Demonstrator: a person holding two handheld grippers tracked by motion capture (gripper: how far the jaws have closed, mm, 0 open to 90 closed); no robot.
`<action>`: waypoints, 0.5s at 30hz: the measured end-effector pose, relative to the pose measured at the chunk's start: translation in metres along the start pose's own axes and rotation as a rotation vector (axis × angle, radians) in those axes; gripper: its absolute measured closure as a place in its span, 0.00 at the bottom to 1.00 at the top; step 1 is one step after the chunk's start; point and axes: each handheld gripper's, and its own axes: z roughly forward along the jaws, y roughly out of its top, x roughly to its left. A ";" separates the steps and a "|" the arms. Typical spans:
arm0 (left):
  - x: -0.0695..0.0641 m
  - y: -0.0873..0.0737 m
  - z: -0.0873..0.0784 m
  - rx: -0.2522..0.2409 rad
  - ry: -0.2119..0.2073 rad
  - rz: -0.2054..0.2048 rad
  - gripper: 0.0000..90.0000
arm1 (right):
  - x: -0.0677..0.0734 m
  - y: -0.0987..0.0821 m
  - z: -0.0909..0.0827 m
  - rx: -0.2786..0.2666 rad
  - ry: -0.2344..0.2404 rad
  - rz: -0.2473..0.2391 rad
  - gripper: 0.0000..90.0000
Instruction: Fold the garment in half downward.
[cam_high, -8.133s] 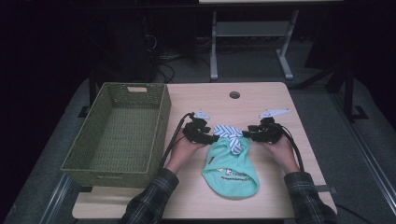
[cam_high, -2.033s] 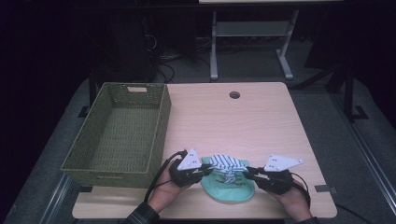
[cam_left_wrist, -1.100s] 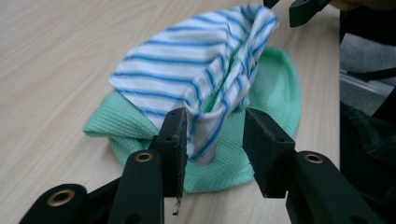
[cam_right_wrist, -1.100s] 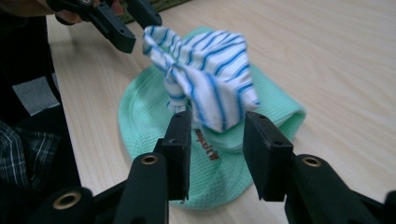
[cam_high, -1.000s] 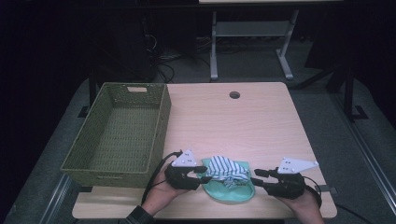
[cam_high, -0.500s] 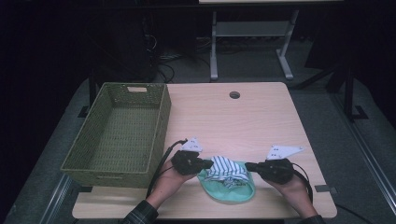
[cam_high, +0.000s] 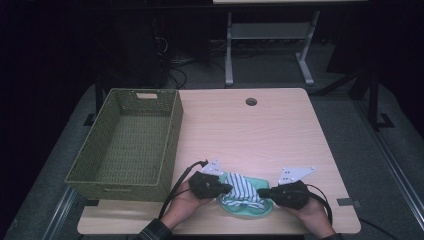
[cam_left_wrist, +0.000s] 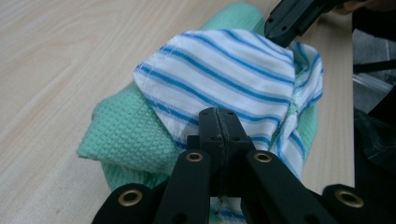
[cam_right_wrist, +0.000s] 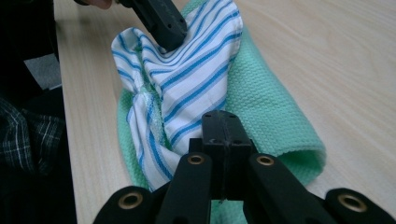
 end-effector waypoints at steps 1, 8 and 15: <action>0.000 -0.001 0.001 0.014 0.006 0.009 0.99 | 0.001 -0.001 0.001 0.003 0.000 -0.003 1.00; 0.000 -0.006 0.009 0.066 0.026 0.020 0.99 | 0.004 -0.005 0.008 0.050 -0.007 -0.014 0.99; 0.002 0.014 -0.015 -0.028 0.041 0.010 0.96 | -0.001 0.006 -0.006 -0.026 -0.035 -0.006 0.99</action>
